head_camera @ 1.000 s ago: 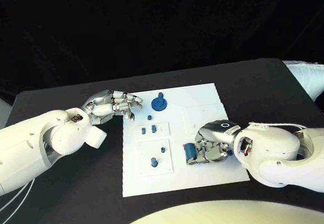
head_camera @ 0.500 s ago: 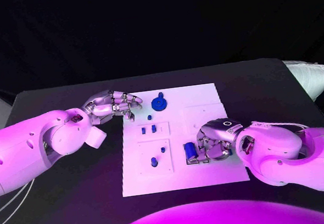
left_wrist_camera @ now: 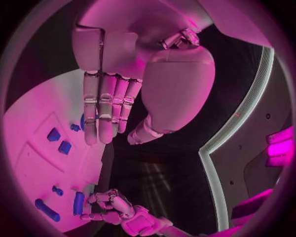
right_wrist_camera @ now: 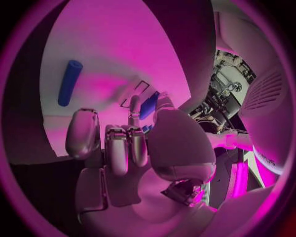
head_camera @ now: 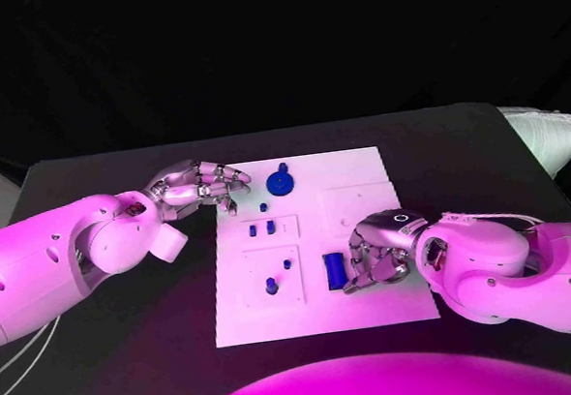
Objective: Assemble the parts on the task board
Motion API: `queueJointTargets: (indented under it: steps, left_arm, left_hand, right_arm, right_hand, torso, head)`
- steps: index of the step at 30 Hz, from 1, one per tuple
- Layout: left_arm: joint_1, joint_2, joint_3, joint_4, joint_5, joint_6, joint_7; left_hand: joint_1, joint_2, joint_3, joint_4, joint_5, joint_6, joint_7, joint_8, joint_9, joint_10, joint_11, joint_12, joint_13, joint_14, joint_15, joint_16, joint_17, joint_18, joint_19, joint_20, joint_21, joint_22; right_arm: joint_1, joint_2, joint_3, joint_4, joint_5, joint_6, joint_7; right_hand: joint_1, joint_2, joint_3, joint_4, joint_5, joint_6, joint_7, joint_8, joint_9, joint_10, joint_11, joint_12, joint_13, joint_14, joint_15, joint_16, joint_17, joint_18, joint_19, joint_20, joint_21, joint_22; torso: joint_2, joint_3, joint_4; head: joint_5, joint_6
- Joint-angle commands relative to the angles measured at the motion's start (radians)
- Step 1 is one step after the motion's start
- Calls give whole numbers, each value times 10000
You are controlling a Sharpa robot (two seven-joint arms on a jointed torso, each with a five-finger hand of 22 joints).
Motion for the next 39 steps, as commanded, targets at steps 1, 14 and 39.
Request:
queueJointTargets:
  steps: [1,14,39]
  left_arm:
    - [-5,-2,0,11,-70,256,-3]
    - [-5,-14,-2,1,-93,284,-49]
    - [-5,65,-3,-17,-116,124,179]
  left_hand:
    - [95,68,82,-34,23,-45,28,82,-5,-84,-5,70,-15,-31,8,-47,-18,146,52,-4,-47,-9]
    - [167,60,99,-89,16,-10,4,123,0,-82,-21,74,-20,-37,-6,-52,-21,148,58,-17,-30,3]
    - [241,65,133,-149,39,-28,21,149,-17,-68,-14,83,-32,-47,-11,-71,-31,141,56,-37,22,43]
  right_arm:
    - [0,-9,2,13,97,163,120]
    - [-1,-64,2,30,111,-384,170]
    - [527,-1766,3,274,5516,-1698,3771]
  right_hand:
    - [-155,-186,-91,11,-233,-69,6,56,-16,1041,-3,-7,2599,1042,-45,34,2634,-84,3,-6,49,728]
    - [-494,23,3,14,-67,-55,-4,97,-42,1054,-13,31,2618,1042,-56,34,2634,-94,41,-17,103,779]
    - [2256,459,315,-128,937,-1540,752,-1496,-688,856,619,-407,2414,910,436,-257,2101,204,-508,369,-2098,-12]
  torso:
    - [2,2,-8]
    - [6,3,-2]
    - [-18,-17,-9]
  head:
    - [23,1]
    - [-11,1]
    - [-278,1]
